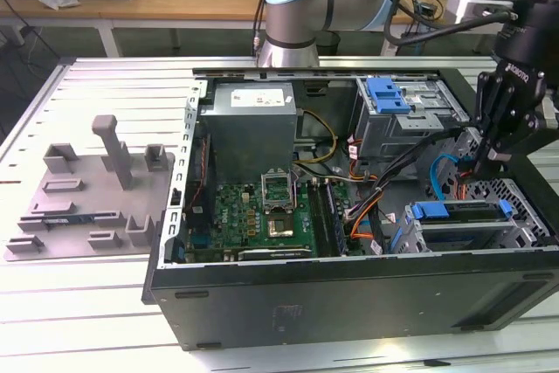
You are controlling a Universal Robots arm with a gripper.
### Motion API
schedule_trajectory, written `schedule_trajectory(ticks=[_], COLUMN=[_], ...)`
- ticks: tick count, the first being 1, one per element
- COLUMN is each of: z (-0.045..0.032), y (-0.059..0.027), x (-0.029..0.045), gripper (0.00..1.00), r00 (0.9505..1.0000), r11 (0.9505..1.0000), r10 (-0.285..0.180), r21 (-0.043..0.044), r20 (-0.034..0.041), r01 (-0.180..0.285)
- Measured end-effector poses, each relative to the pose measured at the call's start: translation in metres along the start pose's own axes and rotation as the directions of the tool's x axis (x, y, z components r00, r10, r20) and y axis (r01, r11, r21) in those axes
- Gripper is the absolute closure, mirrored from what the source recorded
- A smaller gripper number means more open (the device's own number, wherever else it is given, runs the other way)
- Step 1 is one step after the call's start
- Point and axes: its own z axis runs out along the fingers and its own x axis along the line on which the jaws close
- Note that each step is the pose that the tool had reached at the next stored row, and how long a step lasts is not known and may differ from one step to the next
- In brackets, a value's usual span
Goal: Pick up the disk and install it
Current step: 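Insert the first disk wire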
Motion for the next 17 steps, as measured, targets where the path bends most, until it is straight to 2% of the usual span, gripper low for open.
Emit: schedule_trajectory(ticks=[2, 5, 7, 12, 14, 15, 17], z=[0.0003, 0.0006, 0.0009, 0.0024, 0.0033, 0.0036, 0.0044], y=[0.0007, 0.001, 0.0009, -0.0003, -0.001, -0.0012, -0.0018], x=[0.0014, 0.0032, 0.0046, 0.0116, 0.0158, 0.0171, 0.0207], gripper=[0.83, 0.83, 0.83, 0.83, 0.83, 0.83, 0.83], r00=[0.9999, 0.9994, 0.999, 0.9973, 0.9959, 0.9954, 0.9934], r11=[0.9999, 0.9995, 0.9993, 0.999, 0.9989, 0.9989, 0.9987], r10=[-0.014, -0.031, -0.038, -0.044, -0.047, -0.048, -0.051], r21=[0.0027, 0.0058, 0.0068, 0.008, 0.0081, 0.0081, 0.0081], r20=[0.0034, 0.0137, 0.0238, 0.0589, 0.077, 0.0836, 0.1033], r01=[0.014, 0.031, 0.038, 0.044, 0.046, 0.047, 0.05])
